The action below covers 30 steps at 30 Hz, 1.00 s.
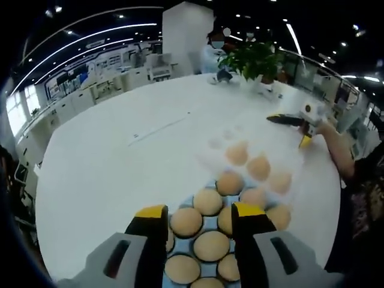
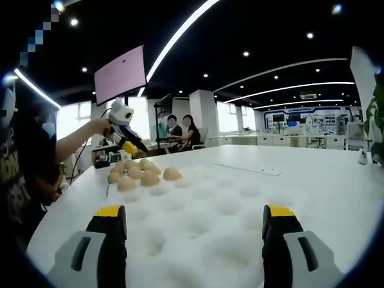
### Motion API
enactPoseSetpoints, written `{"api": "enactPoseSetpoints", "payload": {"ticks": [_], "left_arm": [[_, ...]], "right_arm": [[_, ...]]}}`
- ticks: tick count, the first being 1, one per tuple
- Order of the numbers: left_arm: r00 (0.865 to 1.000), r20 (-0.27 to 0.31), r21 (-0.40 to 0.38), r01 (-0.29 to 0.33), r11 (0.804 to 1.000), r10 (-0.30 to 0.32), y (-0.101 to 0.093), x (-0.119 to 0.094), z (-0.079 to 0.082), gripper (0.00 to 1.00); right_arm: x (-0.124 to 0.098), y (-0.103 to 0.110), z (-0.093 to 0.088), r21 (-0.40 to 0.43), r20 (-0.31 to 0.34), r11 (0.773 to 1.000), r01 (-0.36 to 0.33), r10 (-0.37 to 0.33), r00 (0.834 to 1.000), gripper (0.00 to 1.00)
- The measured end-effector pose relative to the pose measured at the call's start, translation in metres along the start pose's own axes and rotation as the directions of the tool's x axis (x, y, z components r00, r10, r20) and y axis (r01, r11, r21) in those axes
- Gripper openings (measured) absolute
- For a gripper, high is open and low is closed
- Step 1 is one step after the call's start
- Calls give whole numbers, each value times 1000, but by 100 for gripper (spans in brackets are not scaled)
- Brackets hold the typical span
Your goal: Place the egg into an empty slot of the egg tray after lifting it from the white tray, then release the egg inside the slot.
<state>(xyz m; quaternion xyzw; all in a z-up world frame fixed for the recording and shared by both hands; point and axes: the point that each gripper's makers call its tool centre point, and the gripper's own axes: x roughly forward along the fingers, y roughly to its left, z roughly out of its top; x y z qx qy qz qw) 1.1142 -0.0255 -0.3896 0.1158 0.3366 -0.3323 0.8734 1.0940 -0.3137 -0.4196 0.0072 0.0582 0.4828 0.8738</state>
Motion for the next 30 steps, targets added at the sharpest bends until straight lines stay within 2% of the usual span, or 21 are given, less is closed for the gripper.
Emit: {"api": "enactPoseSetpoints", "payload": {"ticks": [4, 6, 20, 22, 25, 27, 30], "left_arm": [[999, -45, 55, 25, 998, -23, -13, 9, -1, 49], [998, -49, 74, 41, 996, -37, -22, 12, 1, 49], [996, -40, 138, 81, 987, -76, -50, 31, 26, 50], [995, -36, 172, 93, 981, -88, -56, 35, 32, 49], [997, -43, 234, 76, 969, -68, -59, 39, 36, 48], [996, -28, 292, 93, 952, -89, -66, 41, 42, 48], [996, -24, 314, 89, 945, -86, -69, 43, 46, 48]], "right_arm": [[0, 0, 0, -2, -6, 1000, 2, -2, 1000, 98], [0, 0, -1, -4, -10, 1000, 3, -3, 1000, 98], [0, 0, -1, -4, -12, 1000, 4, -4, 1000, 98], [0, 0, -1, -4, -11, 1000, 3, -4, 1000, 98], [0, 0, -1, -3, -9, 1000, 3, -3, 1000, 98], [0, 0, -1, -3, -10, 1000, 3, -3, 1000, 98], [0, 0, -1, -3, -10, 1000, 3, -3, 1000, 98]]}}
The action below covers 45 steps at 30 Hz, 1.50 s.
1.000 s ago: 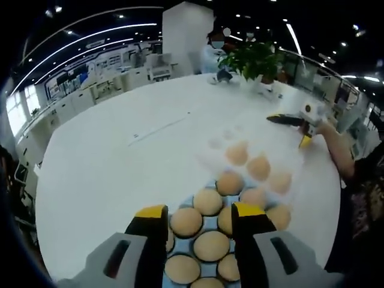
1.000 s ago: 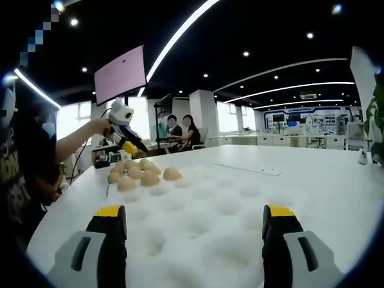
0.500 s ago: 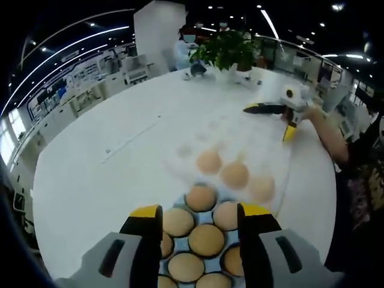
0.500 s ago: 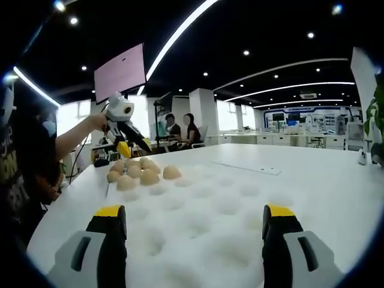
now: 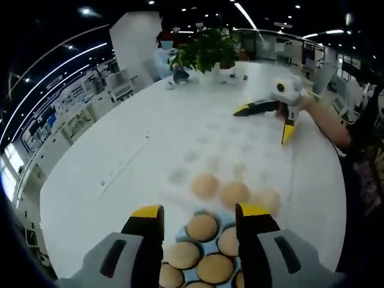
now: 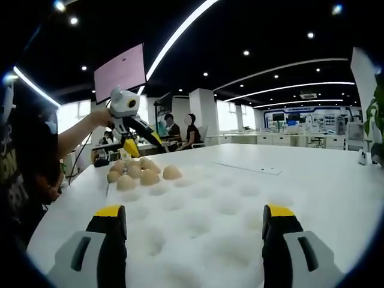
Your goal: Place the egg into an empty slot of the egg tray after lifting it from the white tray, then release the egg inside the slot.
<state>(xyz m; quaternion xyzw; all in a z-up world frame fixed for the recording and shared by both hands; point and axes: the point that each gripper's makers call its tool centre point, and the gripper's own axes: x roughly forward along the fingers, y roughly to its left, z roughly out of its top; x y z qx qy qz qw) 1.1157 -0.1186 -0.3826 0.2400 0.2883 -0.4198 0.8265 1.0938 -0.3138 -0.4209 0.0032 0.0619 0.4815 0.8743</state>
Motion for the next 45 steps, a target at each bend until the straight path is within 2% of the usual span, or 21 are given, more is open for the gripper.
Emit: {"api": "enactPoseSetpoints", "payload": {"ticks": [5, 8, 14, 22, 25, 32, 39, 45], "left_arm": [[1000, -12, -3, 12, 1000, -12, -5, 7, 3, 48], [999, -31, -94, 18, 995, -21, -9, 12, 1, 51], [997, -56, -147, 34, 989, -43, -20, 20, -1, 54], [997, -42, -241, 46, 970, -57, -35, 32, 6, 53], [997, -39, -272, 54, 961, -67, -29, 37, 8, 53], [997, -33, -307, 49, 951, -62, -35, 50, 10, 52], [997, -57, -287, 27, 958, -46, -37, 62, 9, 48], [995, -91, -295, 3, 956, -31, -33, 70, 3, 48]], "right_arm": [[0, 0, 0, -1, -3, 1000, 1, -1, 1000, 98], [0, 0, 0, -2, -6, 1000, 3, -3, 1000, 98], [1, 0, -1, -5, -19, 1000, 8, -9, 1000, 98], [0, 0, -1, -7, -22, 1000, 11, -11, 1000, 98], [0, 0, -1, -7, -22, 1000, 11, -12, 1000, 98], [0, 0, -1, -7, -22, 1000, 12, -12, 1000, 98], [-1, -1, -1, -6, -22, 1000, 13, -13, 1000, 98], [0, -1, -1, -6, -23, 1000, 14, -14, 1000, 97]]}}
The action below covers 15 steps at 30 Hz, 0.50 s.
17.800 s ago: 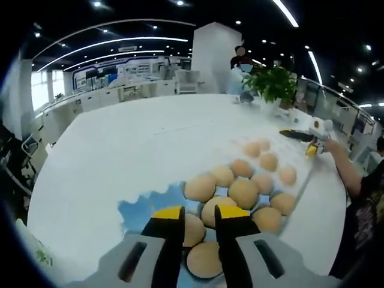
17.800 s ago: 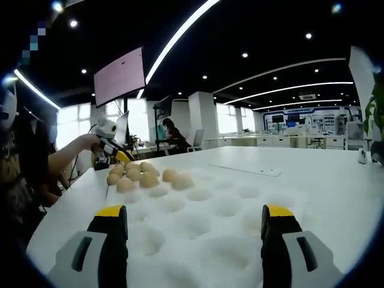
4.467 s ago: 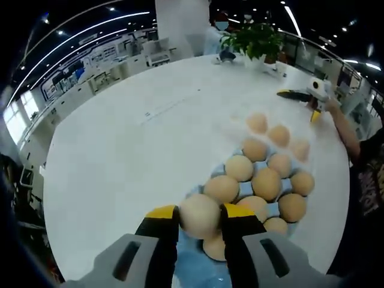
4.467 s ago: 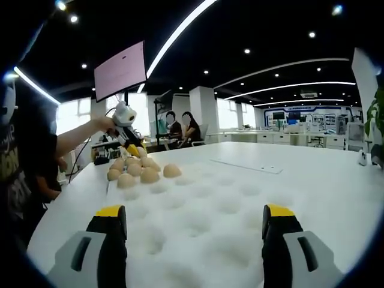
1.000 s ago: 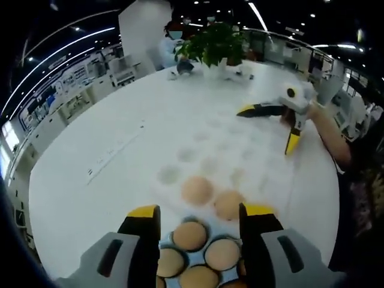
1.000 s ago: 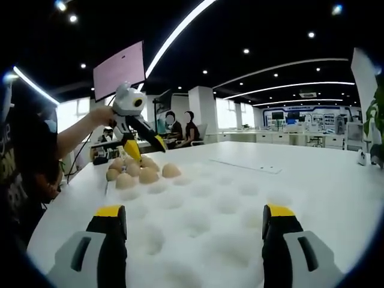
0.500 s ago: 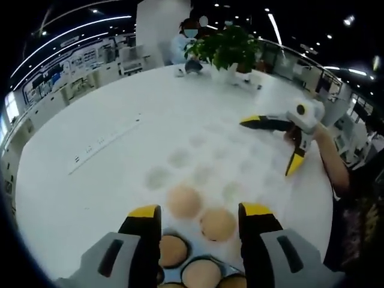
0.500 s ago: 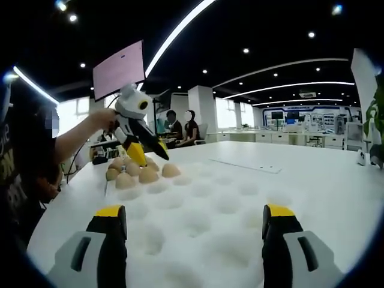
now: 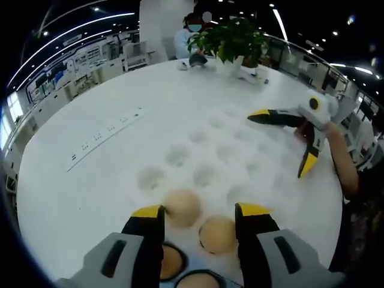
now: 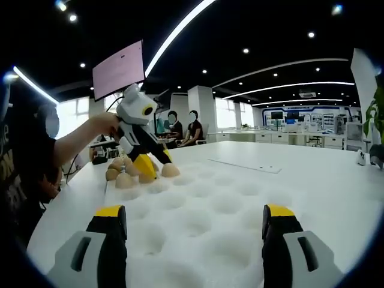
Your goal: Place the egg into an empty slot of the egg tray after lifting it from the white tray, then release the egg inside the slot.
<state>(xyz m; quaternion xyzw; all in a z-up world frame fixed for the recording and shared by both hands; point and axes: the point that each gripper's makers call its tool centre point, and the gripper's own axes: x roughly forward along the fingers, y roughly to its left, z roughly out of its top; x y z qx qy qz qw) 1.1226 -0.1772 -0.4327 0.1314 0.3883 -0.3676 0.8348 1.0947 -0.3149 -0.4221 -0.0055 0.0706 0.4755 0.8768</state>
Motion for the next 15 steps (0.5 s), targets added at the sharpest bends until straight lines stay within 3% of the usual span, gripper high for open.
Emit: {"api": "enactPoseSetpoints", "payload": {"ticks": [4, 9, 12, 15], "left_arm": [[1000, -9, -53, 6, 999, -6, 5, -1, 1, 45], [1000, -8, -184, -27, 982, 26, 16, 1, 3, 34], [998, -15, -190, -65, 980, 64, 25, 2, 3, 25], [997, -19, -192, -79, 978, 77, 27, 3, 5, 24]], "right_arm": [[0, 0, 0, -1, -3, 1000, 1, -1, 1000, 97], [0, -1, 0, -3, -7, 1000, 4, -5, 1000, 97], [1, -1, 0, -2, -5, 1000, 5, -5, 1000, 97], [1, -1, 0, -2, -4, 1000, 5, -5, 1000, 97]]}}
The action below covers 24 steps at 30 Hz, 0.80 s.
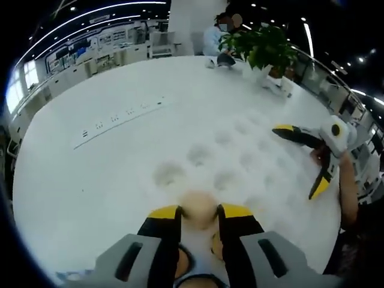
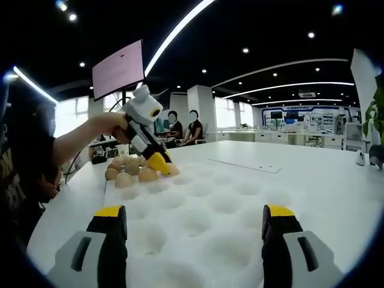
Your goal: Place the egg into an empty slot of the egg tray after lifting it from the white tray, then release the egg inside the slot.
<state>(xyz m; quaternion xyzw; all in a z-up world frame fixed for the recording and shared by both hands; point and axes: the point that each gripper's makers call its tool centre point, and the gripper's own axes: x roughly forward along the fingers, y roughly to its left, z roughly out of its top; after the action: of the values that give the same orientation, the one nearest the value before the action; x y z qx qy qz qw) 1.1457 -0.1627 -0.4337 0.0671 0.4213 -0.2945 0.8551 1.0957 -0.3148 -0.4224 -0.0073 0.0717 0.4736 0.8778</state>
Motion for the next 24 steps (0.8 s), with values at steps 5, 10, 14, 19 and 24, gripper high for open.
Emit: {"api": "enactPoseSetpoints", "payload": {"ticks": [5, 10, 14, 19, 24], "left_arm": [[998, -22, 80, -56, 995, 58, -2, 2, -1, 25], [995, -28, 107, -91, 990, 94, -4, 3, -2, 25], [992, -24, 117, -117, 986, 121, -2, 3, -1, 25], [988, -6, 119, -151, 981, 152, -4, 2, -2, 25], [989, 26, 102, -150, 983, 148, -4, 0, -4, 25]], "right_arm": [[0, 0, 0, 1, 2, 1000, 0, 0, 1000, 97], [1, 0, 0, 1, 2, 1000, 2, -2, 1000, 97], [1, 0, 0, 1, 1, 1000, 3, -3, 1000, 97], [1, 0, 1, 2, 3, 1000, 4, -4, 1000, 97], [1, 0, 1, 3, 6, 1000, 3, -3, 1000, 97]]}}
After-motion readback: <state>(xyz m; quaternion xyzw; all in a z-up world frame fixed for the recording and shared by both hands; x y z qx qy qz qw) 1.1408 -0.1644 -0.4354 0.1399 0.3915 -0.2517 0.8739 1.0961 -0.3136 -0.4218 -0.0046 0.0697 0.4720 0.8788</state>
